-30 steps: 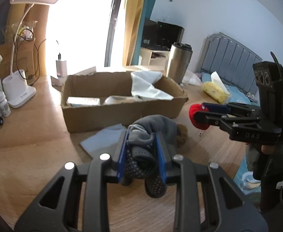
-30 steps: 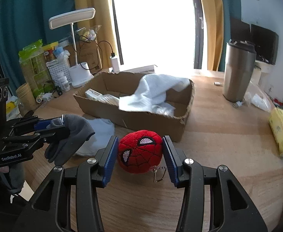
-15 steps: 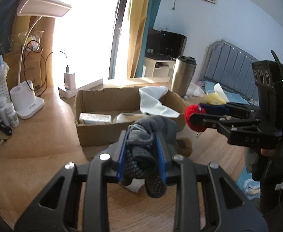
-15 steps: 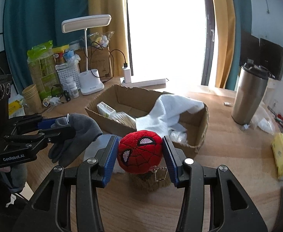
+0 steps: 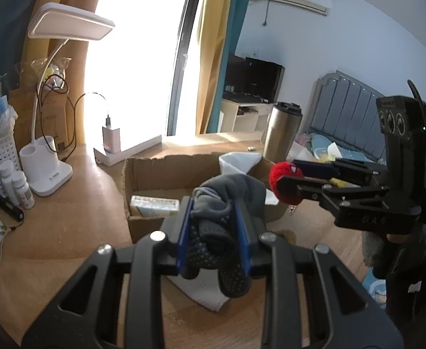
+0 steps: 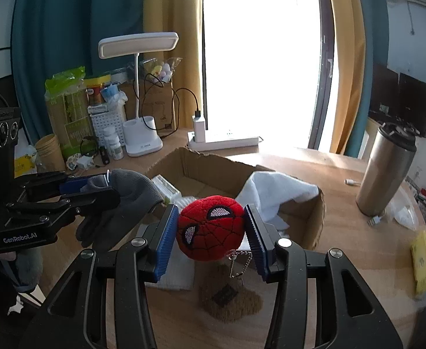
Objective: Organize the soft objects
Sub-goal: 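Carry the grey gloves and red plush over the cardboard box with both tools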
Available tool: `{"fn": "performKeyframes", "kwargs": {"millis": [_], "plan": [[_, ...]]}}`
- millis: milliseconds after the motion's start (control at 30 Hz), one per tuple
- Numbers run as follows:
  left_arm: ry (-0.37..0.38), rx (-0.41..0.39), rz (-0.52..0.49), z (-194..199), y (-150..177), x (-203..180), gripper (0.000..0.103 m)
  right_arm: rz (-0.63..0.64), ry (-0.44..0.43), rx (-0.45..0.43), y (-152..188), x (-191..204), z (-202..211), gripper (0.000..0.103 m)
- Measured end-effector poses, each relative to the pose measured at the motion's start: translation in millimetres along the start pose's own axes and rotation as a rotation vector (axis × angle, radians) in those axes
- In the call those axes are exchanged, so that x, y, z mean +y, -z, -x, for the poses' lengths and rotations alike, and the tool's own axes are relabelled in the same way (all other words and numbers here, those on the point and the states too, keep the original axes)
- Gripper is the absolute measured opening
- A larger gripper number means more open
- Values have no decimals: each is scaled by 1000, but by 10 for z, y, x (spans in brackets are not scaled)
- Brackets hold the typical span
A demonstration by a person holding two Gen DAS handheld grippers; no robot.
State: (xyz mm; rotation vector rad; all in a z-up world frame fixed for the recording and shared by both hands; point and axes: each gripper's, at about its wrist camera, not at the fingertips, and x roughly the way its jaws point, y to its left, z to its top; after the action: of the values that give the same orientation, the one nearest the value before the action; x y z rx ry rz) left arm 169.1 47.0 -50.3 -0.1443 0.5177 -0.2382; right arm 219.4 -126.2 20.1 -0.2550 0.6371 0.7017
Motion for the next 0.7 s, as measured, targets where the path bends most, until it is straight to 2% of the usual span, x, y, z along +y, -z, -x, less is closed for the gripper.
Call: {"fn": "performKeyframes", "kwargs": {"millis": [400,700], "plan": [[-19,-57,1,-15,-173,72,29,26,7,-28,-206,-66,-124,49],[-30,-67,-5,-108,-266,115,29,17,21,-41,-305,-152,-228,49]]}}
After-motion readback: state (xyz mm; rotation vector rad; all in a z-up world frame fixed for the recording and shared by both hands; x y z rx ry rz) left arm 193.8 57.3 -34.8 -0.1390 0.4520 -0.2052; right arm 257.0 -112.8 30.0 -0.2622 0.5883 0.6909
